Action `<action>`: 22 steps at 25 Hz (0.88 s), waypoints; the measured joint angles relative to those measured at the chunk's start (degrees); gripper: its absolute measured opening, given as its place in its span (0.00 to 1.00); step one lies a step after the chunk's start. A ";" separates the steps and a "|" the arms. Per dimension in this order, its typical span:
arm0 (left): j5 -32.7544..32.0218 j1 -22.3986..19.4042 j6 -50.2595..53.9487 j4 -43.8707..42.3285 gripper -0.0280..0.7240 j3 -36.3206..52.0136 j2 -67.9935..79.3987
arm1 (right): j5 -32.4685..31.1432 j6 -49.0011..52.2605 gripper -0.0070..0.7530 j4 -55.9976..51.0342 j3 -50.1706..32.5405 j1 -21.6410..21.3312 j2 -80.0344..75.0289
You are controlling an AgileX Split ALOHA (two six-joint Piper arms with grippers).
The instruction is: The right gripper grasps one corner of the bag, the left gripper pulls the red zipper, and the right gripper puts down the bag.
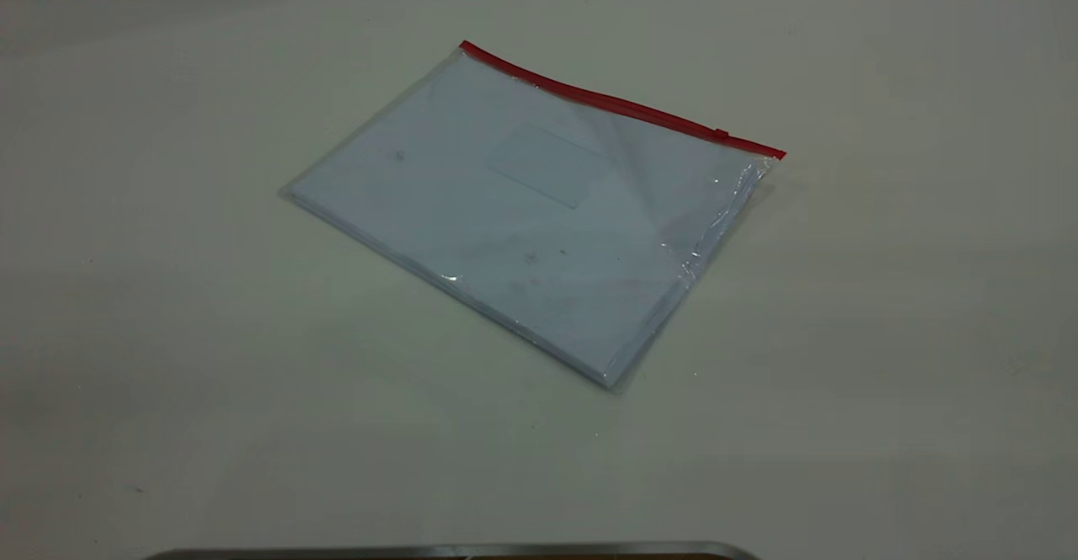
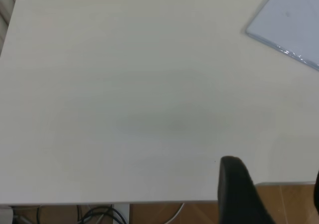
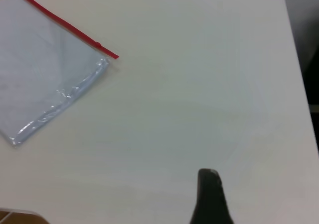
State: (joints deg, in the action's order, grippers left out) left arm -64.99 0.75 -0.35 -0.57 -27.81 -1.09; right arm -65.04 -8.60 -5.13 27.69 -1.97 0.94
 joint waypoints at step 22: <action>26.43 0.00 -6.92 12.32 0.61 -27.43 64.85 | 28.50 0.55 0.76 -9.08 7.93 0.00 -52.18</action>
State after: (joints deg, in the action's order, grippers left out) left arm -38.56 0.75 -7.27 11.74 -55.24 63.75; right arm -36.54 -8.05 -14.21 35.62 -1.97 -51.24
